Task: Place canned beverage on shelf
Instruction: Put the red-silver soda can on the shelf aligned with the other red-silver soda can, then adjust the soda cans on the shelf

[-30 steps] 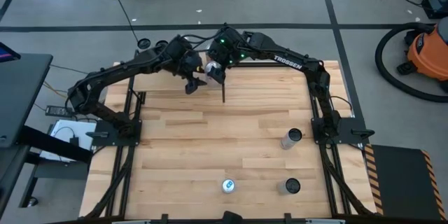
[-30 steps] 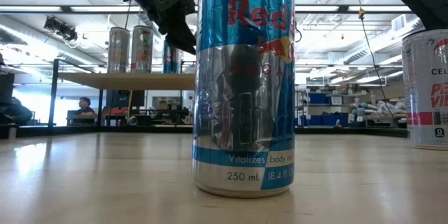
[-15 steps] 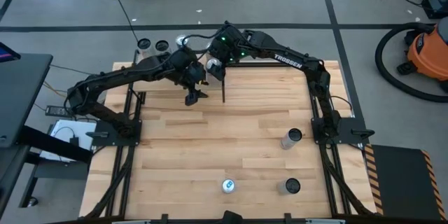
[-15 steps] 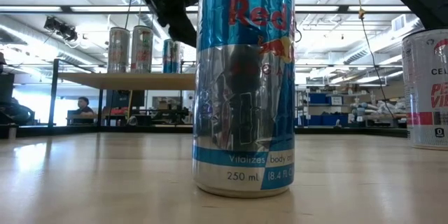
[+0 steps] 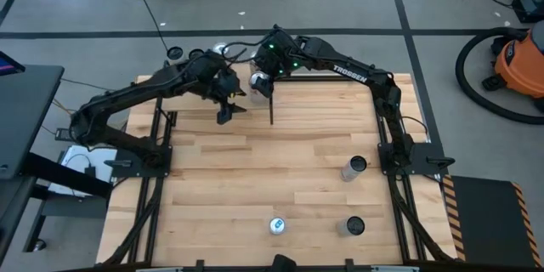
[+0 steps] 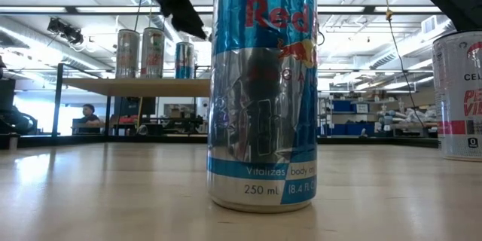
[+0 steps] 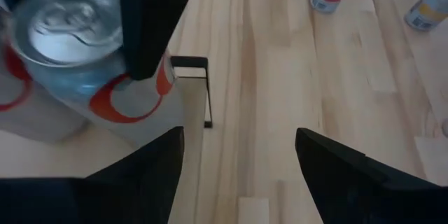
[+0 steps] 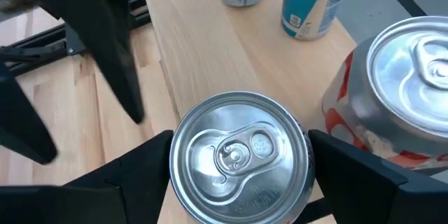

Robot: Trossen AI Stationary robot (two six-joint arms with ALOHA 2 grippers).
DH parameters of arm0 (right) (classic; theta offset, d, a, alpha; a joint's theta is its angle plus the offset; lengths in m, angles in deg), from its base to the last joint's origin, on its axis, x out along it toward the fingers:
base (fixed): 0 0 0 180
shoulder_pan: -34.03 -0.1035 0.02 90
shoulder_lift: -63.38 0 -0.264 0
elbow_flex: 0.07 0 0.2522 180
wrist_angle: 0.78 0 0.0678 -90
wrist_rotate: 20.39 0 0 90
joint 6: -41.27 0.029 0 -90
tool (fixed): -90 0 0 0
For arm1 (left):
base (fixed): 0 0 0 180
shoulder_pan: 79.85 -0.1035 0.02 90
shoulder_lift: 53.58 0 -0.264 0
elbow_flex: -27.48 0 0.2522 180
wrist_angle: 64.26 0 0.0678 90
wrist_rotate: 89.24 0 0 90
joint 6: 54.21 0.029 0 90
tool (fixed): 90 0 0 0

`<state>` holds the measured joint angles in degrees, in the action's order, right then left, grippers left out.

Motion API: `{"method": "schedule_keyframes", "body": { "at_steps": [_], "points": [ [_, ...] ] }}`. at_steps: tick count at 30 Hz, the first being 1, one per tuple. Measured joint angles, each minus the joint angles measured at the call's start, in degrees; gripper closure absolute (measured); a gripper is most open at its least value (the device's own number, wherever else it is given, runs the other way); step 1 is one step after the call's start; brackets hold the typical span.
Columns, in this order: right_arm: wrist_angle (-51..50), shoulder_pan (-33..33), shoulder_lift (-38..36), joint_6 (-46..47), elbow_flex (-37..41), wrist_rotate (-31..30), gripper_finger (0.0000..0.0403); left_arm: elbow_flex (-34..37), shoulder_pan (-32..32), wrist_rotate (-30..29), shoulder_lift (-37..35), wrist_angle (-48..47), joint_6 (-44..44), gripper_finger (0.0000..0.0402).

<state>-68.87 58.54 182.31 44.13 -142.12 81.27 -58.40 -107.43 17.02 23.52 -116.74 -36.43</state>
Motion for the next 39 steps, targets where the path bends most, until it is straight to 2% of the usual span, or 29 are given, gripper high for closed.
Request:
{"method": "schedule_keyframes", "body": {
  "at_steps": [9, 24, 39],
  "points": [
    [-0.2, 0.0, 0.0, -0.4, 0.0, 0.0, 0.0077, 0.0, 0.0, -1.1, -5.2, 0.2, -0.6, 0.0127],
    [0.6, 0.0, 0.0, -0.9, -0.1, 0.4, 0.0023, 0.0, 0.1, -1.1, -6.9, -1.0, -0.7, 0.0127],
    [0.5, -0.1, -0.3, -0.9, -6.8, 3.5, 0.0021, -0.1, -0.2, -1.7, -11.3, -2.7, -1.1, 0.0127]
  ]
}}
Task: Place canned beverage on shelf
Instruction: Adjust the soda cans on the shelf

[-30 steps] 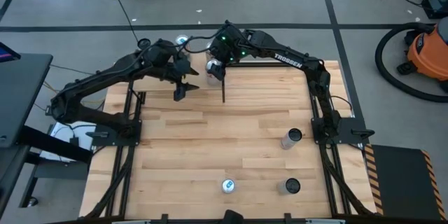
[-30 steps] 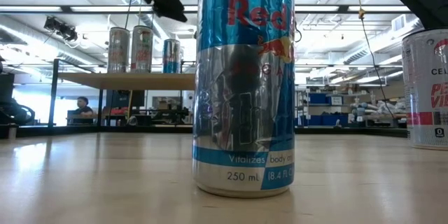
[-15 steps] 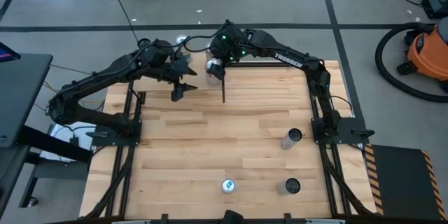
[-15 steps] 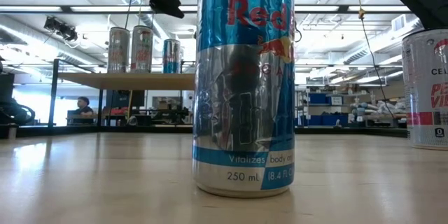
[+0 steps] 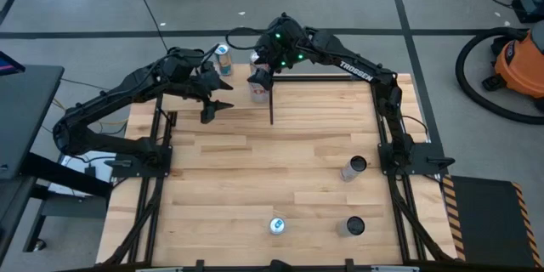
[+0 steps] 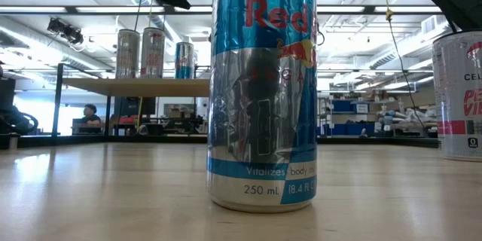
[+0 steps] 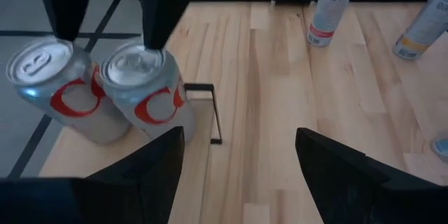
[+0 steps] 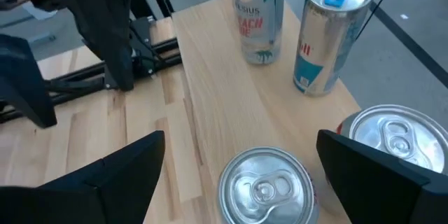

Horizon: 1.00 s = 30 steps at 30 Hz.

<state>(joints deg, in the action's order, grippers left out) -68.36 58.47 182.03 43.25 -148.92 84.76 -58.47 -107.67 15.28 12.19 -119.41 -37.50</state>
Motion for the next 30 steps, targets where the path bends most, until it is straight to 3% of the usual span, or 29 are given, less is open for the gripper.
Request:
{"method": "schedule_keyframes", "body": {
  "at_steps": [9, 15, 30],
  "points": [
    [-1.8, -0.4, -1.1, -1.0, 0.1, 0.0, 0.0021, 0.0, -1.3, -6.3, -2.9, 0.7, 0.5, 0.0127],
    [-2.7, -0.4, -2.3, -1.1, 0.1, -0.1, 0.0021, 0.0, -5.2, -13.9, -2.9, 9.0, -3.1, 0.0127],
    [-3.5, 1.1, -5.5, -2.0, 0.2, -0.4, 0.0021, 0.1, -17.9, -14.6, 2.0, 30.7, -14.8, 0.0127]
  ]
}}
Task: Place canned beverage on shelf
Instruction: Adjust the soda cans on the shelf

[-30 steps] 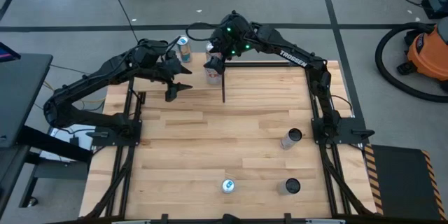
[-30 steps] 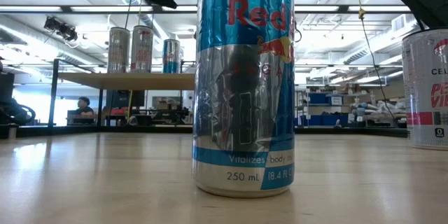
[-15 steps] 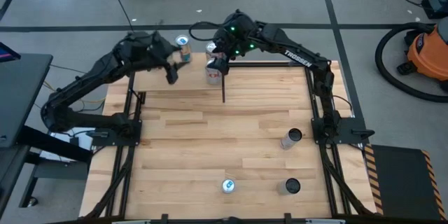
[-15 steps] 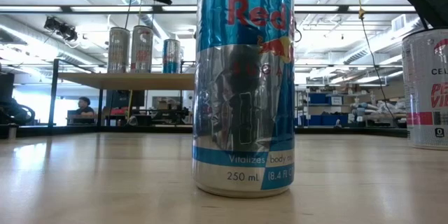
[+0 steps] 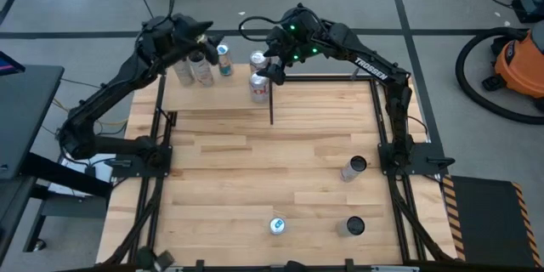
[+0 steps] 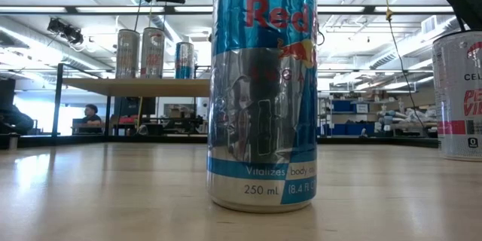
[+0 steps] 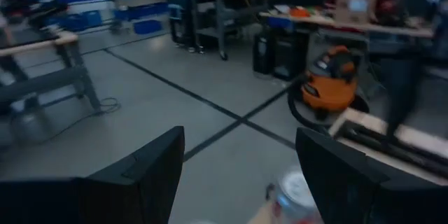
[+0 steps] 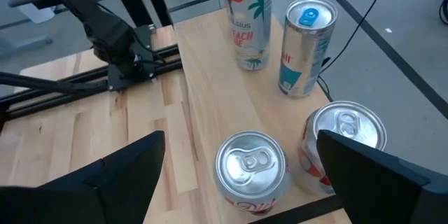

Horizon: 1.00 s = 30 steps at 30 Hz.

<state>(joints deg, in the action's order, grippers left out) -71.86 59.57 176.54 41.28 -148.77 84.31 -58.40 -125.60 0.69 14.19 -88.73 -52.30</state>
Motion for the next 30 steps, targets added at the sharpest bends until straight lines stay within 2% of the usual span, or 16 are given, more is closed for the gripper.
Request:
{"method": "schedule_keyframes", "body": {
  "at_steps": [4, 10, 17, 21, 24, 30],
  "points": [
    [-0.1, 0.2, 0.0, -0.1, 0.0, 0.0, 0.0021, -2.5, -2.2, 0.0, 3.1, -0.3, -3.2, 0.0127],
    [-0.2, 0.2, 0.0, -0.2, 0.0, 0.0, 0.0021, -13.3, -3.8, 1.5, 9.8, -9.6, -3.9, 0.0127],
    [-2.6, 0.3, 0.0, -0.2, 0.0, 0.0, 0.0021, -32.2, -4.2, 3.1, 20.5, -31.9, 0.4, 0.0127],
    [-3.8, 0.3, 0.0, -0.2, 0.0, 0.0, 0.0021, -40.3, -4.9, 3.0, 25.9, -40.4, 1.8, 0.0127],
    [-4.5, 0.3, 0.0, -0.2, 0.0, 0.0, 0.0021, -42.7, -5.8, 3.0, 28.8, -43.1, 1.8, 0.0127],
    [-5.0, 0.3, 0.0, -1.6, 0.0, 0.0, 0.0021, -42.7, -8.0, 3.0, 32.7, -46.5, 1.8, 0.0127]
  ]
}}
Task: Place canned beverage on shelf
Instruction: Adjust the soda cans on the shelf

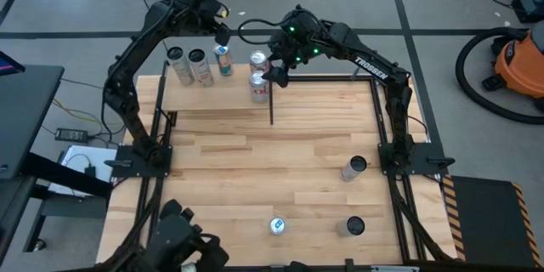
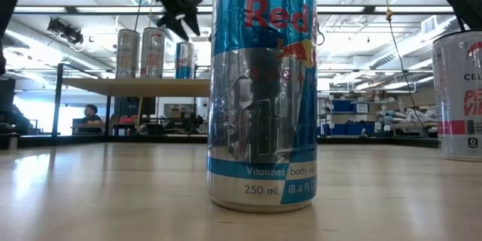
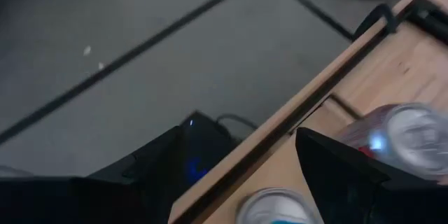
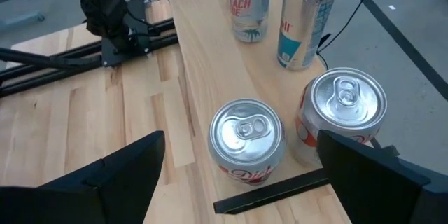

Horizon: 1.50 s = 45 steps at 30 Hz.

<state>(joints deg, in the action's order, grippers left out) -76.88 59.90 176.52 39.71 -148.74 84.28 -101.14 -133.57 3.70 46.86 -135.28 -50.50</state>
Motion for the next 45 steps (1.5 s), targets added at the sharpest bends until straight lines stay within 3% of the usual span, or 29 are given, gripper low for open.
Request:
{"method": "schedule_keyframes", "body": {
  "at_steps": [22, 30, 41, 45],
  "points": [
    [-0.4, 0.0, 0.0, -0.1, 0.0, 0.0, 0.0021, 0.0, -1.0, 0.4, 2.6, -6.0, -1.6, 0.0127],
    [-0.4, 0.0, 0.0, -0.1, 0.0, 0.0, 0.0021, 0.0, -1.1, -2.1, 2.7, -6.0, -0.3, 0.0129],
    [-0.5, 0.0, 0.0, -0.1, 0.0, 0.0, 0.0021, 0.0, -1.1, -2.4, 2.7, -7.2, -0.3, 0.0195],
    [-0.5, 0.0, 0.0, -0.1, 0.0, 0.0, 0.0021, 0.0, -1.1, -5.9, 2.7, -8.2, -0.3, 0.0218]
  ]
}}
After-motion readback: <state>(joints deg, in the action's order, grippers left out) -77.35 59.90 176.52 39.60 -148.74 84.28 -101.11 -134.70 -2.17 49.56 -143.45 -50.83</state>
